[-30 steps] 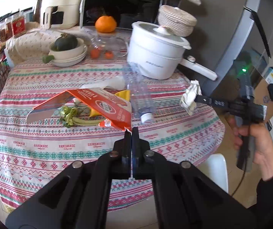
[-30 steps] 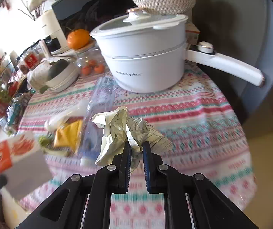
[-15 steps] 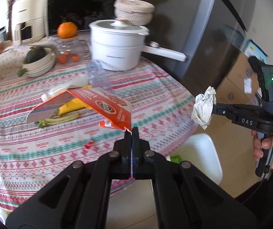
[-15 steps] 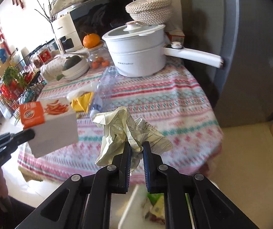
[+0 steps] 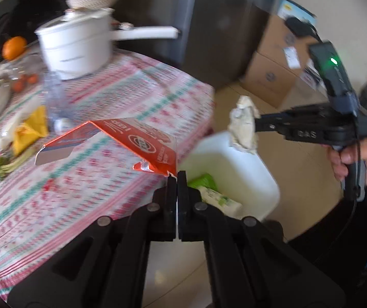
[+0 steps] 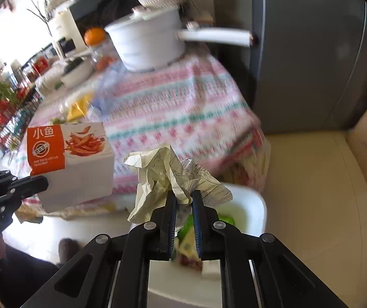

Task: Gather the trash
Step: 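Carry the fish box and crumpled paper over the white bin and release both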

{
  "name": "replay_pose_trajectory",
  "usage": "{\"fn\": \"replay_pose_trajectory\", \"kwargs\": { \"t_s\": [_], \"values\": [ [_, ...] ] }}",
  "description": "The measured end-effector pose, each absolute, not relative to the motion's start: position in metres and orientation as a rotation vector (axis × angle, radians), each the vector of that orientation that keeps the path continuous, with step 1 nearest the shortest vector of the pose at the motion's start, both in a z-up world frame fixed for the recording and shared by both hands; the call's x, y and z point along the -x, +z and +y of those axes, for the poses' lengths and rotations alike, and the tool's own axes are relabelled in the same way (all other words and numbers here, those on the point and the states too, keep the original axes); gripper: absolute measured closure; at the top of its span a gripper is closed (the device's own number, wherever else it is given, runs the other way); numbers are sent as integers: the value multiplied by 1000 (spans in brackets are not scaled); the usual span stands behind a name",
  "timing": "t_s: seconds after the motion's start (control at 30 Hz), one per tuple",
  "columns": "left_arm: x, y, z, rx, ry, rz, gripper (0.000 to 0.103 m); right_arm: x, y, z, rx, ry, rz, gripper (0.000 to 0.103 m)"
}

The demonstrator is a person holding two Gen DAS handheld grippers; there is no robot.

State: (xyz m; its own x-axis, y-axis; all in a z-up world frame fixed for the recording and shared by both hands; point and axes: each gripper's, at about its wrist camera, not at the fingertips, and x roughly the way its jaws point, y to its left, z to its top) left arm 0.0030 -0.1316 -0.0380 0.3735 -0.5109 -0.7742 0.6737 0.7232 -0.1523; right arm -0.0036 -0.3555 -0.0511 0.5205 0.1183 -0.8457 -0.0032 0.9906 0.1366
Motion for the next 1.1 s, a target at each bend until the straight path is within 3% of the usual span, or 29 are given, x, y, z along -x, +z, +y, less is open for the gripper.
{"fn": "replay_pose_trajectory", "kwargs": {
  "t_s": [0.4, 1.1],
  "values": [
    [24, -91, -207, -317, -934, 1079, 98, 23, -89, -396, -166, -3, 1156, 90],
    [43, -98, -226, -389, -1016, 1058, 98, 23, -102, -406, -188, -17, 1218, 88]
  ]
}}
